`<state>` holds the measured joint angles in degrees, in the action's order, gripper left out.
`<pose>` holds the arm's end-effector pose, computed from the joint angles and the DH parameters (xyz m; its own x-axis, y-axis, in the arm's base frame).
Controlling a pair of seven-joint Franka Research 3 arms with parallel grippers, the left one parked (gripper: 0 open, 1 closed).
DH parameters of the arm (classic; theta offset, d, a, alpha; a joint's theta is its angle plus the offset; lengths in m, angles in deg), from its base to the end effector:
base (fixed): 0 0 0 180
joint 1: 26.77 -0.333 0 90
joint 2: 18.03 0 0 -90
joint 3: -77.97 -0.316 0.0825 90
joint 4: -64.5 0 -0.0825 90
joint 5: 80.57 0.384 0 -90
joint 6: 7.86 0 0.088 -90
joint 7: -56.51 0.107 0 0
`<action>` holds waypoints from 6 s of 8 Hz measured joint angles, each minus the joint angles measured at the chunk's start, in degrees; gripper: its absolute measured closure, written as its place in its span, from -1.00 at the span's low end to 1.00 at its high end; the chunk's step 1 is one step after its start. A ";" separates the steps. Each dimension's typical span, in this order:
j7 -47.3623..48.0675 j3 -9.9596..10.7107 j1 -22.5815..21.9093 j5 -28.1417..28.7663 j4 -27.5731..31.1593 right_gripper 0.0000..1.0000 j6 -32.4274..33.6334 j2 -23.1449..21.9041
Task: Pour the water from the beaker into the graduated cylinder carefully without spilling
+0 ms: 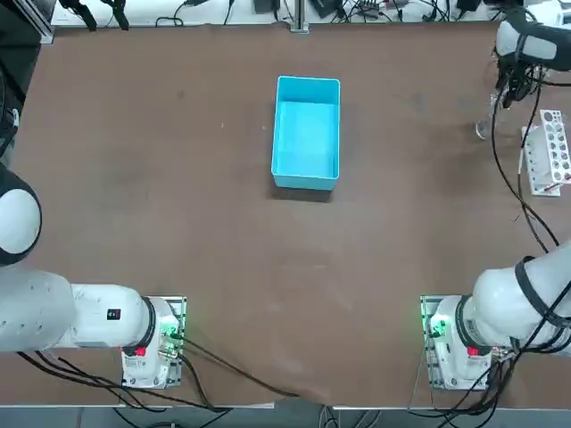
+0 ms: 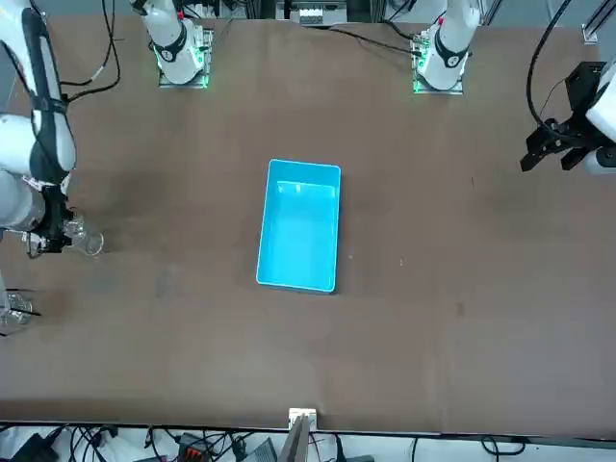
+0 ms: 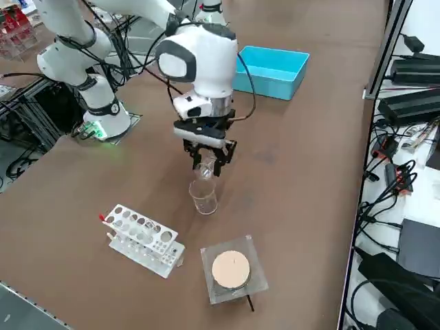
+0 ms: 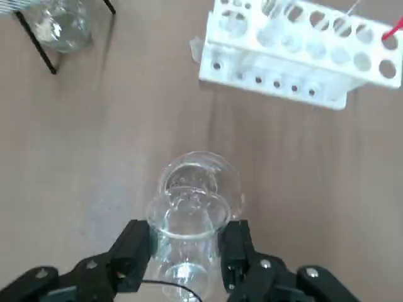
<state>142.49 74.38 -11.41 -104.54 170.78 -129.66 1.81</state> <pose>0.6082 -0.1476 0.3323 0.1125 -0.9471 0.3006 -0.9888 -0.0768 0.1282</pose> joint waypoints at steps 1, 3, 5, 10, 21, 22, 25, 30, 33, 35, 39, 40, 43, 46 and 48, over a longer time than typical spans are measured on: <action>3.70 -0.08 -1.78 -4.43 0.00 -0.22 0.07 -0.03; 11.32 -0.23 -7.45 -13.73 -0.44 -0.22 4.12 -0.21; 17.94 -0.43 -14.48 -20.08 -2.51 -0.22 12.28 -0.10; 32.95 -0.47 -30.10 -35.64 -4.21 -0.22 22.60 8.91; 62.73 -0.15 -38.63 -48.53 -8.28 -0.22 24.29 28.44; 62.76 -0.13 -38.63 -48.53 -8.30 -0.22 24.22 28.61; 63.43 0.05 -38.51 -48.40 -8.29 -0.22 23.95 29.60; 62.33 0.15 -38.16 -43.91 -9.17 -1.00 23.95 29.54; 54.48 -0.41 -38.92 -32.07 -14.39 -1.00 23.92 25.39; 45.86 -1.35 -39.26 -23.61 -20.29 -1.00 23.90 21.13; 18.97 -1.80 -38.29 -5.08 -24.74 -1.00 26.05 13.52; 12.97 -1.80 -37.61 -2.95 -24.75 -1.00 26.62 12.69; -7.92 -1.66 -33.93 6.44 -25.40 -1.00 28.79 8.02; -31.91 -1.50 -28.36 12.73 -25.87 -1.00 37.46 1.03; -48.58 -0.98 -23.07 19.37 -25.87 -1.00 38.80 -4.09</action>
<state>93.91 73.40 -34.48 -85.17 144.91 -90.87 -2.28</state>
